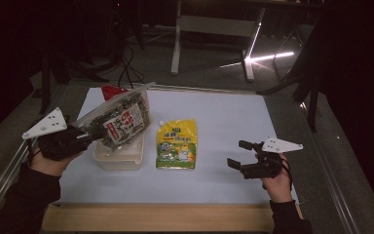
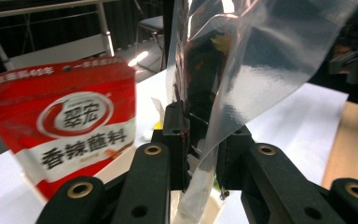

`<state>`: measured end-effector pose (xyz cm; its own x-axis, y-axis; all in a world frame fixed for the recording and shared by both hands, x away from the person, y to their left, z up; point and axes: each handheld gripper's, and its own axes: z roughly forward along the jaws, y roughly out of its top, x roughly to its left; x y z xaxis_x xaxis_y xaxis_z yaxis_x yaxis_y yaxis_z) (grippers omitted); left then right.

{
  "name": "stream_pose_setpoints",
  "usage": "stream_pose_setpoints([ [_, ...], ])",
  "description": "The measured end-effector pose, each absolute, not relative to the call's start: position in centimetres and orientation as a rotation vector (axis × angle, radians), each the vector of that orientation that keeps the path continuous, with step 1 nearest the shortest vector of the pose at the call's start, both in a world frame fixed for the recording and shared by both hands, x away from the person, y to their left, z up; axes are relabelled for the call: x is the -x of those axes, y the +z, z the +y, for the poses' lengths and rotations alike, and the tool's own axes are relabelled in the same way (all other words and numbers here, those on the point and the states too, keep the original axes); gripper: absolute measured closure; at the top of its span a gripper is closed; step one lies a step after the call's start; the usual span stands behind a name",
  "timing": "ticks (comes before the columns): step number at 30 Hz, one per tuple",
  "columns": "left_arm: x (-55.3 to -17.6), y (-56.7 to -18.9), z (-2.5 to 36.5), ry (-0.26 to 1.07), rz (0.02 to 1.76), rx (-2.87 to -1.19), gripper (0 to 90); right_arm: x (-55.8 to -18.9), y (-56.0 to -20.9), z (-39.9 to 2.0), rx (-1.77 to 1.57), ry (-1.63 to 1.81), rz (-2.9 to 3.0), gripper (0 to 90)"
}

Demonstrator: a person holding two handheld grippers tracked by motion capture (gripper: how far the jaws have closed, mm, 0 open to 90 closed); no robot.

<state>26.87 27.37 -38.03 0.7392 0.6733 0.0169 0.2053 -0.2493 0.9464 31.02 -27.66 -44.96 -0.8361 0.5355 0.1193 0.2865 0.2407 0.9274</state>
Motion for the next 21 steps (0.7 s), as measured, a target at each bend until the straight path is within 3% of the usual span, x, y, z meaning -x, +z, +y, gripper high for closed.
stream_pose_setpoints([
  [21,-30.0,-39.5,28.3,0.515,0.769,-1.915,78.5,-31.1,-45.3,-27.5,-0.771,1.639,2.308,12.7],
])
